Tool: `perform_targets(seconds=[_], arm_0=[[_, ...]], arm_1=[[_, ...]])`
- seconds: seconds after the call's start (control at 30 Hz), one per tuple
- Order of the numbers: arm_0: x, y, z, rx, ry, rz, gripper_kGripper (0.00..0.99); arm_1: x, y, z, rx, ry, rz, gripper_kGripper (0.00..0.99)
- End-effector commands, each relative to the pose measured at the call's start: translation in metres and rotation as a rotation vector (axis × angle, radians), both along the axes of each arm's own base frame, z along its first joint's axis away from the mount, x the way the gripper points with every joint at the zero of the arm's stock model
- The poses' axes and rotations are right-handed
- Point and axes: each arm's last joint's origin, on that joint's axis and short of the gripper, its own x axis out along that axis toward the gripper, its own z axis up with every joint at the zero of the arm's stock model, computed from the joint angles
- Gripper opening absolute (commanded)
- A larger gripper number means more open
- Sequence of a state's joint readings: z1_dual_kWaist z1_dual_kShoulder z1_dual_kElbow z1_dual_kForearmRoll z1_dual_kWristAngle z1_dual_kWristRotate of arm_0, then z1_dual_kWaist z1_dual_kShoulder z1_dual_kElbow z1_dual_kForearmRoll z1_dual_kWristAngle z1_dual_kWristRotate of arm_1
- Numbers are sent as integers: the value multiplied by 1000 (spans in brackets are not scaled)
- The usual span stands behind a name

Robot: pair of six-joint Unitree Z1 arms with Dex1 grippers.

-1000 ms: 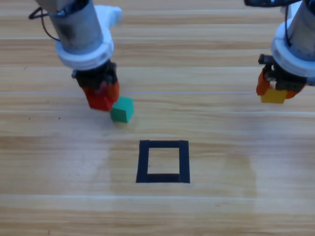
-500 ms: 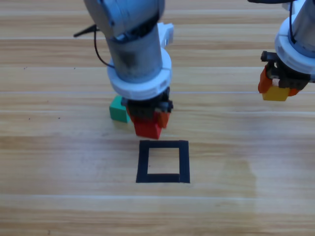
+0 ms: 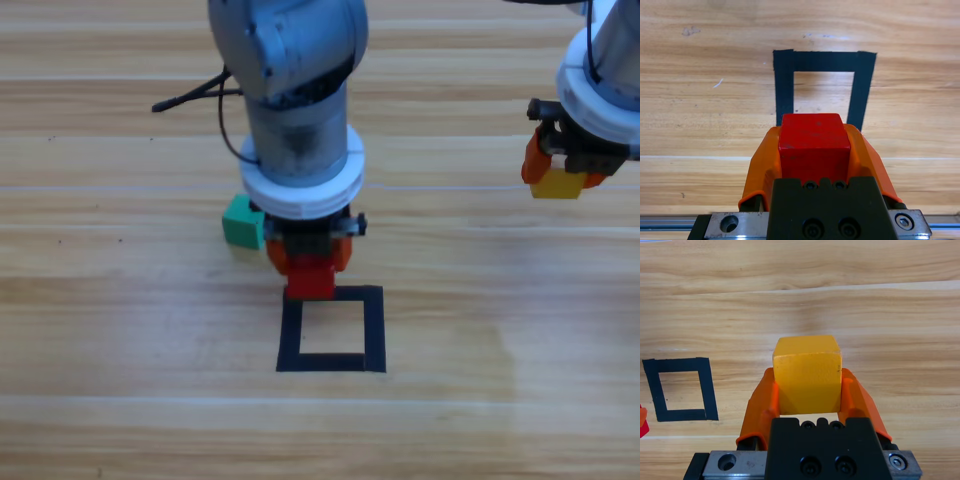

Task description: Stack the blocks in the rectangular block: red at the bottom, yellow in the middle, green on top

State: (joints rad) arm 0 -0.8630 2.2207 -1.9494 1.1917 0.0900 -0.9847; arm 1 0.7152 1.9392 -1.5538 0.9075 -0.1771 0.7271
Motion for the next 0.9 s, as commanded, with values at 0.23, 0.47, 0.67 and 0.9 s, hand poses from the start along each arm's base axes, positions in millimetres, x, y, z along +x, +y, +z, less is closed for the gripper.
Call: perform_targets(seconds=[0.23,0.47,0.67,0.9], arm_0=[[11,-23,-54,81,53,31,0],[16,-29,-64,84,53,31,0],[17,-31,-71,93,62,29,0],[18,-32,-78,107,70,25,0]], arm_1=[[-4,10,-4,-22,4,33,12],[-4,10,-4,-23,5,33,12],[-3,10,-6,-25,7,33,14],[-3,11,-7,-25,11,32,14]])
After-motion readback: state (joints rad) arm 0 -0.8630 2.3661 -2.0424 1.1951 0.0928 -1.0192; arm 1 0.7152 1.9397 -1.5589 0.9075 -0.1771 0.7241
